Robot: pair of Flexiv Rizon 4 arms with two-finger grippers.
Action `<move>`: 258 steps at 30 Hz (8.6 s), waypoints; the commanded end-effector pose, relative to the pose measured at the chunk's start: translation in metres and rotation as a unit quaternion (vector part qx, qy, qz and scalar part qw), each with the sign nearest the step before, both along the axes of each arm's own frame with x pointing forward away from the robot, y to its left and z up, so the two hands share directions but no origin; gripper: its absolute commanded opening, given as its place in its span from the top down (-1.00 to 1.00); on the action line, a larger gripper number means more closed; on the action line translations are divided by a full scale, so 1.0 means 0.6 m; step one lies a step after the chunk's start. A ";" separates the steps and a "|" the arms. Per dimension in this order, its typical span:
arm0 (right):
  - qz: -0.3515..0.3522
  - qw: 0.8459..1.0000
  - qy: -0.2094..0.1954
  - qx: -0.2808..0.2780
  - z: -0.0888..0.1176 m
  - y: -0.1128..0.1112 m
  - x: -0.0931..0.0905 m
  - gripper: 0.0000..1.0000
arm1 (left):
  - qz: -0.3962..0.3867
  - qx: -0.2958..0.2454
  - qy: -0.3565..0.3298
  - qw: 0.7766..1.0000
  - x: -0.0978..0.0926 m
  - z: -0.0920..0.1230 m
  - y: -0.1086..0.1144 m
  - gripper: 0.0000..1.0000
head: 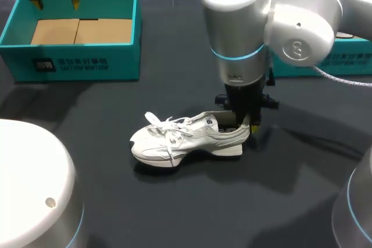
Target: Take the shoe out of the shoebox, open the shoe tongue, remove and reinsert the insole, then place the shoe into the shoebox
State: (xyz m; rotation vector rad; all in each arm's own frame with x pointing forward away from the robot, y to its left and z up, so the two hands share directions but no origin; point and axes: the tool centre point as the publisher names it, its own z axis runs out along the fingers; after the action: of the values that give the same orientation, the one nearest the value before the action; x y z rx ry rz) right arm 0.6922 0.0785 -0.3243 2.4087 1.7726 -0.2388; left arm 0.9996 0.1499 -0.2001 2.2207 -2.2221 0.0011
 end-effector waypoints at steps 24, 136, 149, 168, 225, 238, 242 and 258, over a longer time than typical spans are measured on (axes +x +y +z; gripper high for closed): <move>-0.002 0.999 0.023 -0.038 -0.072 0.033 -0.007 1.00 | 0.000 0.000 0.000 1.000 0.000 0.000 0.000 -1.00; 0.685 0.557 -0.326 0.336 -0.033 -0.209 -0.002 -1.00 | 0.000 0.000 0.000 1.000 0.000 0.000 0.000 -1.00; 0.677 0.562 -0.345 0.327 -0.031 -0.208 -0.001 -1.00 | 0.000 0.000 0.000 1.000 0.000 0.000 0.000 -1.00; 0.717 0.495 -0.366 0.328 -0.082 -0.146 0.028 -1.00 | 0.000 0.000 0.000 1.000 0.000 0.000 0.000 -1.00; 0.709 0.453 -0.317 0.438 -0.133 0.033 0.033 -1.00 | 0.000 0.000 0.000 1.000 0.000 0.000 0.000 -1.00; 0.706 0.445 -0.319 0.449 -0.137 0.064 0.019 -1.00 | 0.000 0.000 0.000 1.000 0.000 0.000 0.000 -1.00; 0.708 0.440 -0.321 0.450 -0.137 0.073 0.017 -1.00 | 0.000 0.000 0.000 1.000 0.000 0.000 0.000 -1.00; 0.715 0.423 -0.337 0.443 -0.142 0.098 0.015 -1.00 | 0.000 0.000 0.000 1.000 0.000 0.000 0.000 -1.00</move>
State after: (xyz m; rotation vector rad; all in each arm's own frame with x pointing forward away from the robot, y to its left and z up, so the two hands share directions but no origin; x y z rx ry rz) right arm 0.7013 0.1342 -0.4070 -0.0795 2.7428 1.8007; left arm 0.9996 0.1499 -0.2001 2.2208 -2.2221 0.0011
